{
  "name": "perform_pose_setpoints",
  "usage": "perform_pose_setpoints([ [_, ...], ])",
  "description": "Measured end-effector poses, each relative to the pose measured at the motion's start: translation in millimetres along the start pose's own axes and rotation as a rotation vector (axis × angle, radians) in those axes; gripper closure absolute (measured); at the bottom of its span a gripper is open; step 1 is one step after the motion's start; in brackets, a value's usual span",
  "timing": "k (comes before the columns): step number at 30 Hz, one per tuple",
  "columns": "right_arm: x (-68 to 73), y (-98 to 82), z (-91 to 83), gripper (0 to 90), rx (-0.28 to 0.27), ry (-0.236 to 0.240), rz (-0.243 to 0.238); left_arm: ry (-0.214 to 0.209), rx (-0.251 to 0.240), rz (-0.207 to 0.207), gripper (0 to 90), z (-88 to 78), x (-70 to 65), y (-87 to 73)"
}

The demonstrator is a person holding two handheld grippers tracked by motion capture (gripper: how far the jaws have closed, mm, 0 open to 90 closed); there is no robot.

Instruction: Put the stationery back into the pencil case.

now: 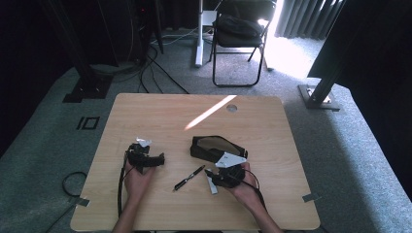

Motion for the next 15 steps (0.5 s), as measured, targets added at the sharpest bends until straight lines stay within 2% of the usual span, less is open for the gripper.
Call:
perform_pose_setpoints([
  [15,10.1,-10.7,6.8,40.8,0.029,0.012,0.005,0.000,-0.001,-0.001,1.2,0.0,0.0,0.0],
])
Point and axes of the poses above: each handheld gripper's, and its own axes: z roughly forward along the jaws, y roughly out of its top, x roughly to its left, the point moved 2 cm from there along z, roughly forward along the jaws, and after that the axes turned 6 degrees about -x, right-handed, at the moved point
